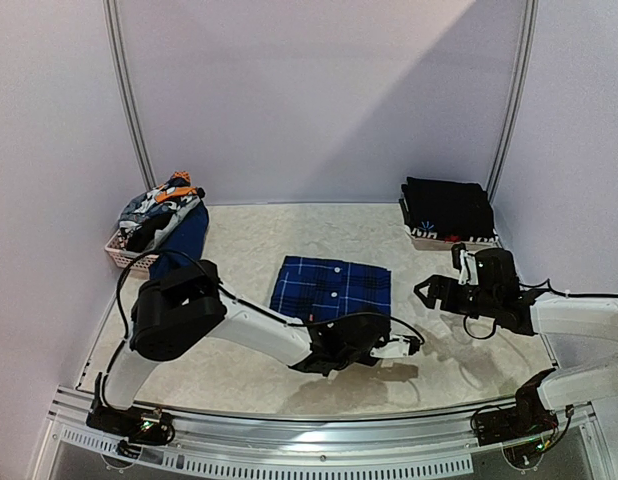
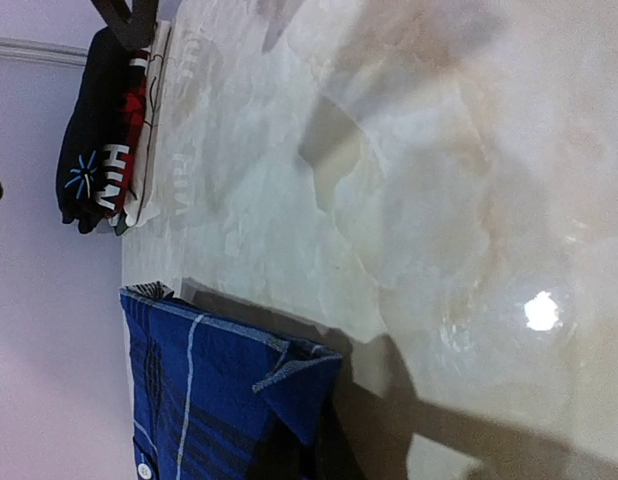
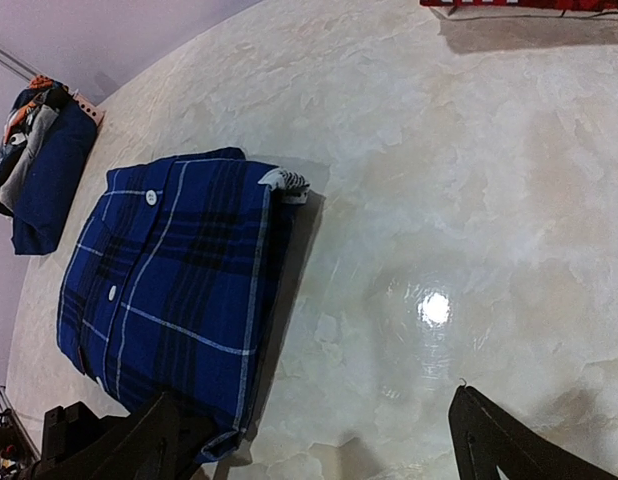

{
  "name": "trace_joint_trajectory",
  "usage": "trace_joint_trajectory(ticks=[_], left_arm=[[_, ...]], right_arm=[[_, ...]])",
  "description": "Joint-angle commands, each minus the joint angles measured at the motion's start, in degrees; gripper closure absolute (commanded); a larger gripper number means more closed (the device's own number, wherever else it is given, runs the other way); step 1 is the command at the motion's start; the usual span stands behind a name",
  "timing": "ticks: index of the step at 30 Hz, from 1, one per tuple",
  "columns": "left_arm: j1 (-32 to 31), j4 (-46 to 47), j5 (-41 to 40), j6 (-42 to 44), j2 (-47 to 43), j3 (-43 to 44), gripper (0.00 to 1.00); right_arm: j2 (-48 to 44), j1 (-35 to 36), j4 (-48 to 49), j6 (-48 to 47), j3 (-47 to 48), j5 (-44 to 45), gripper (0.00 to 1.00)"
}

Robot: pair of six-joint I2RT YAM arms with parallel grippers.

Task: Fold and stack the mixed laundry pile
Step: Adjust the square-folded shirt at the center of the board, then pick up the square-folded shirt from the center of the board.

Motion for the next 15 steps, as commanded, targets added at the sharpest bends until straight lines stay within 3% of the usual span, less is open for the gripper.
trace_joint_trajectory(ticks=[1, 15], left_arm=[[1.7, 3.6, 4.6, -5.7, -5.3, -3.7, 1.0], [4.5, 9.7, 10.6, -13.4, -13.3, -11.6, 1.0]], right_arm=[[0.7, -0.4, 0.0, 1.4, 1.4, -1.3, 0.04], [6.6, -0.4, 2.0, 12.0, 4.7, -11.0, 0.01]])
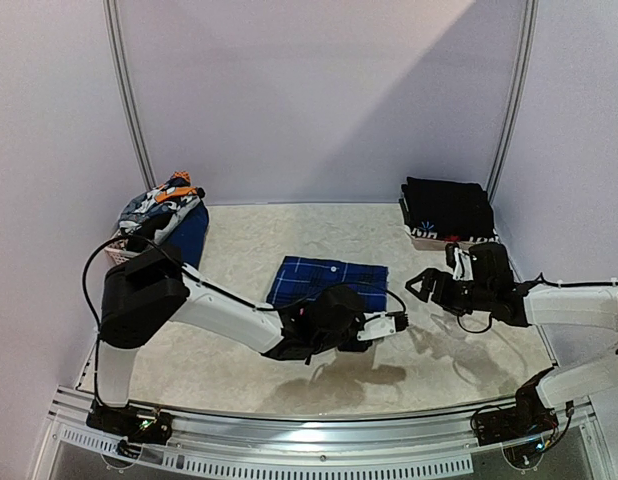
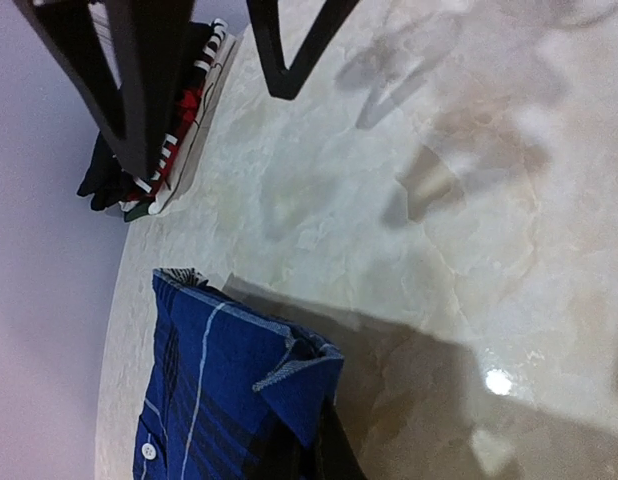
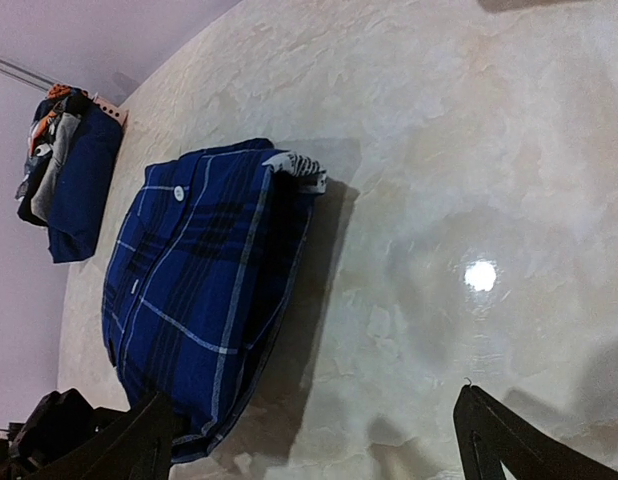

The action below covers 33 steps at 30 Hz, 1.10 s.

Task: Fold and stack the mixed laundry pile
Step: Pick up the square-folded shirt from the center of the board.

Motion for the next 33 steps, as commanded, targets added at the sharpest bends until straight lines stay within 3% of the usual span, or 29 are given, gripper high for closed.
trace_joint_trajectory(ticks=[1, 13, 25, 33], left_arm=[[1.7, 4.0, 3.2, -4.0, -3.9, -2.2, 1.0], [1.7, 3.9, 4.3, -4.8, -6.8, -4.7, 1.0], [0.4, 2.8, 3.5, -4.5, -6.8, -4.5, 1.0], [-0.3, 3.0, 3.9, -4.3, -6.1, -4.0, 1.0]], right_arm=[[4.3, -0.4, 3.8, 6.6, 1.8, -7.2, 0.01], [26.3, -0.3, 21.1, 15.1, 9.4, -21.9, 0.01], [38.1, 0.4, 24.8, 17.4, 17.0, -24.9, 0.02], [45.0, 0.5, 30.8, 21.9, 20.5, -27.3, 0.17]])
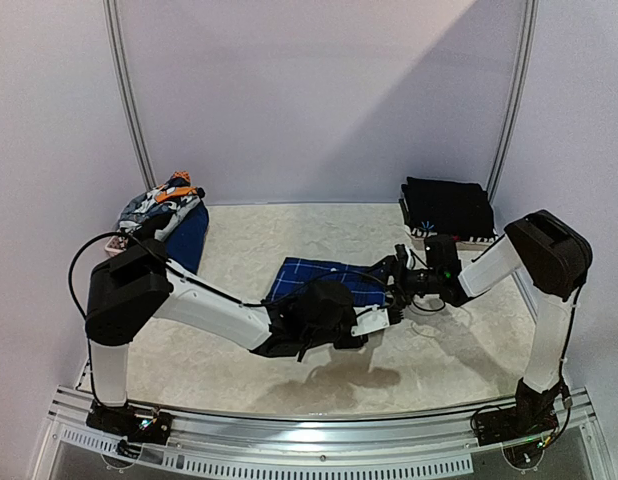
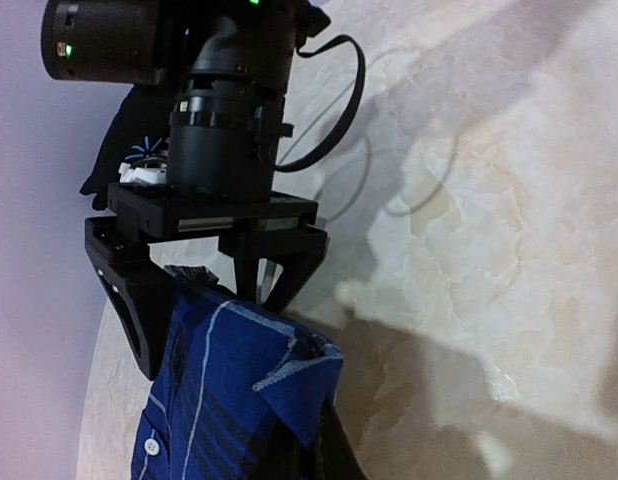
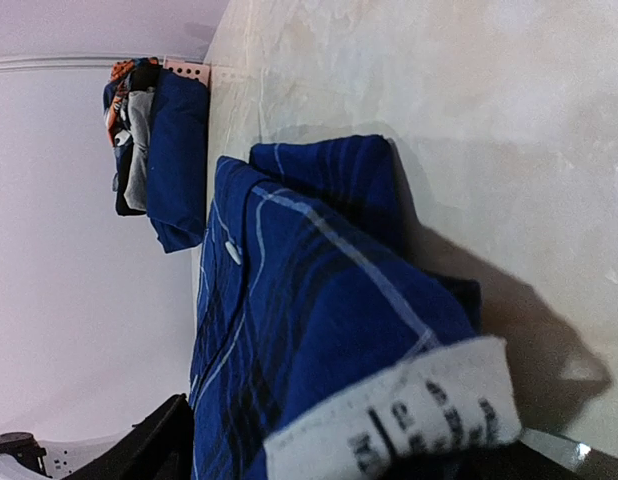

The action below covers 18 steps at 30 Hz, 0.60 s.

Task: Fold and stack the mixed laundry pile
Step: Pick up the square-folded shirt from the center of the board.

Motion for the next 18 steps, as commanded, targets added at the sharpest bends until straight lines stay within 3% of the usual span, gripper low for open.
trace_joint_trajectory(ticks=[1, 18], left_arm=[[-0.9, 1.1, 0.2, -0.5, -1.4, 0.2, 1.0], [-2.3, 1.5, 0.7, -1.3, -0.9, -0.2, 1.0]], right_arm=[[3.9, 0.4, 3.0, 2.6, 2.0, -1.7, 0.19], [10.7, 0.6, 3.7, 2.4, 10.0, -5.1, 0.67]])
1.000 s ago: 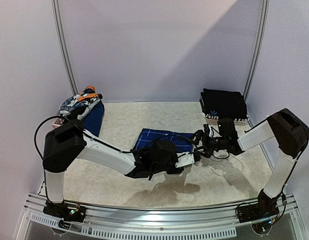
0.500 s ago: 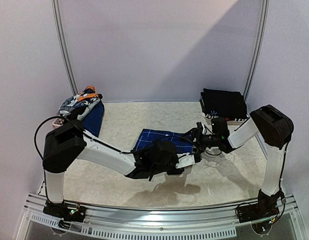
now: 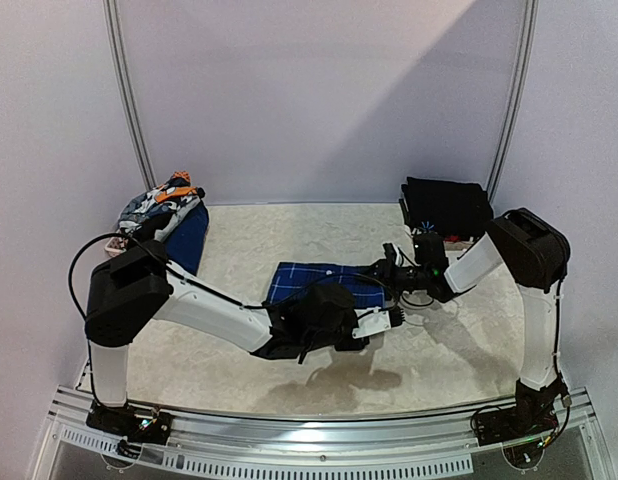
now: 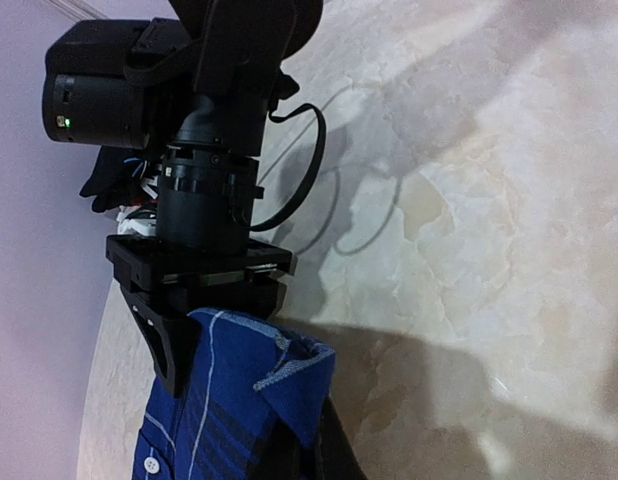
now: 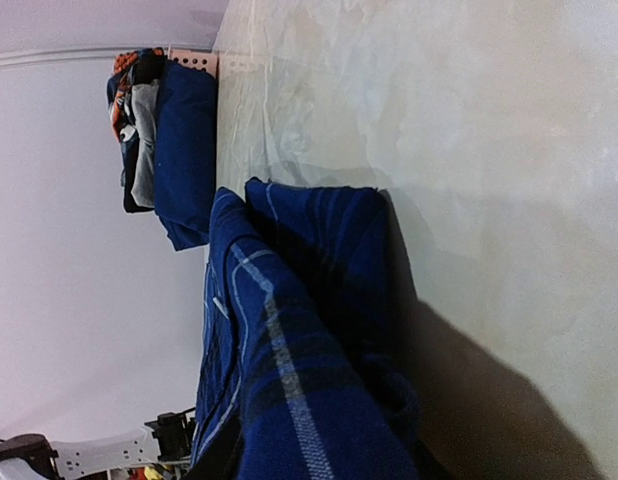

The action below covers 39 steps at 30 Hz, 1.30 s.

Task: Fold and stack the mixed laundry pile
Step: Pick up the square-folded shirt from the center of the board.

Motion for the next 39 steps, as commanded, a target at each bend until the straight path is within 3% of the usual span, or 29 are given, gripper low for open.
trace_joint_trajectory(ticks=[1, 6, 8, 12, 14, 17, 20, 23, 39], left_arm=[[-1.5, 1.4, 0.8, -1.2, -0.9, -0.3, 1.0], [-2.2, 1.5, 1.0, -1.2, -1.1, -1.0, 1.0], [-2.4, 1.5, 1.0, -1.3, -1.3, -1.4, 0.94], [-2.6, 1.8, 0.5, -2.2, -2.2, -2.9, 0.69], [-2.6, 2.6, 0.2, -2.9, -2.8, -4.0, 0.5], [-2.7, 4.0, -0.8, -3.9, -3.7, -5.8, 0.34], [-2.7, 5.0, -2.5, -5.0, -4.7, -7.6, 0.25], [-2.8, 5.3, -4.3, -6.2, -5.7, -9.1, 0.02], [-3.0, 4.3, -19.5, -12.2, -13.7, -17.6, 0.0]], right_arm=[[1.5, 0.2, 0.0, -1.1, 2.1, -1.0, 0.69], [1.3, 0.2, -1.2, -2.4, 2.9, -1.3, 0.81], [1.3, 0.1, -1.4, -2.6, 2.9, -1.4, 0.88], [1.0, 0.2, -2.5, -3.2, 3.1, -1.5, 1.0], [0.8, 0.2, -3.6, -3.9, 3.5, -1.5, 1.0], [0.3, 0.2, -6.2, -5.5, 4.0, -1.2, 1.0], [-0.2, 0.2, -9.0, -7.4, 4.7, -0.6, 1.0], [-0.8, 0.1, -14.4, -10.8, 6.2, 0.5, 1.0], [-3.0, 0.2, -42.5, -28.9, 17.7, 10.4, 1.0]])
